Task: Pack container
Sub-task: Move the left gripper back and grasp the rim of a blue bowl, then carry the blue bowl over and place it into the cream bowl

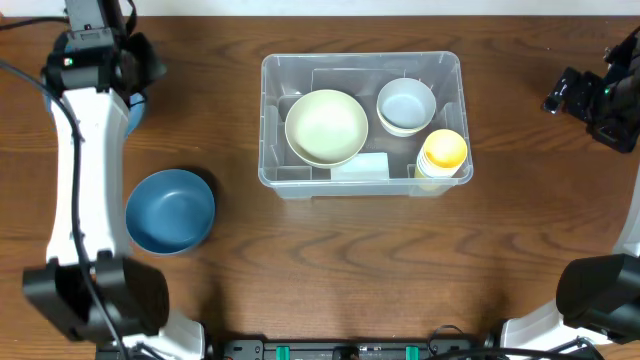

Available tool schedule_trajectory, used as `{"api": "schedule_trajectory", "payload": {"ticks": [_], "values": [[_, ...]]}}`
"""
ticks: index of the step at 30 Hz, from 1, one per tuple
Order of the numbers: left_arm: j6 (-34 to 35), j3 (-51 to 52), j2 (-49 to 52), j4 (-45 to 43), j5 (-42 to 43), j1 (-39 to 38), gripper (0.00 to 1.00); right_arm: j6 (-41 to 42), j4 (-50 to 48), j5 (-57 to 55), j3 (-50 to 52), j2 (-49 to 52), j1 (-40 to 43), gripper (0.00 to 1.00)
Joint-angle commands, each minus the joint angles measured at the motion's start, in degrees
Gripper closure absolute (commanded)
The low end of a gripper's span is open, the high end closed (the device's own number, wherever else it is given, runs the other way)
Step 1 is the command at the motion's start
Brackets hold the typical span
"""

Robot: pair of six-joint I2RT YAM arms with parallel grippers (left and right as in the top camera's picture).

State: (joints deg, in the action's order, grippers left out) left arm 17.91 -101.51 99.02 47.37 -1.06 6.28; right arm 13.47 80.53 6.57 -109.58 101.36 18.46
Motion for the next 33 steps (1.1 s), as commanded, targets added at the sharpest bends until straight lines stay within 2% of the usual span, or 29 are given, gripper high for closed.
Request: {"api": "schedule_trajectory", "payload": {"ticks": [1, 9, 17, 24, 33], "values": [[-3.2, -0.9, -3.7, 0.3, 6.9, -5.8, 0.94, 0.2, 0.0, -0.4, -1.0, 0.1, -0.1, 0.01], [-17.2, -0.9, -6.3, 1.3, 5.7, -24.2, 0.94, 0.2, 0.0, -0.3, -1.0, 0.1, -0.1, 0.01], [-24.0, -0.8, -1.0, 3.5, -1.4, -37.5, 0.94, 0.2, 0.0, -0.3, -1.0, 0.1, -0.1, 0.01], [-25.4, -0.8, 5.3, 3.5, -1.6, -41.7, 0.94, 0.2, 0.0, -0.4, -1.0, 0.1, -0.1, 0.01], [-25.4, -0.8, 11.3, 3.6, -1.6, -42.2, 0.94, 0.2, 0.0, -0.3, -1.0, 0.1, -0.1, 0.01]]}}
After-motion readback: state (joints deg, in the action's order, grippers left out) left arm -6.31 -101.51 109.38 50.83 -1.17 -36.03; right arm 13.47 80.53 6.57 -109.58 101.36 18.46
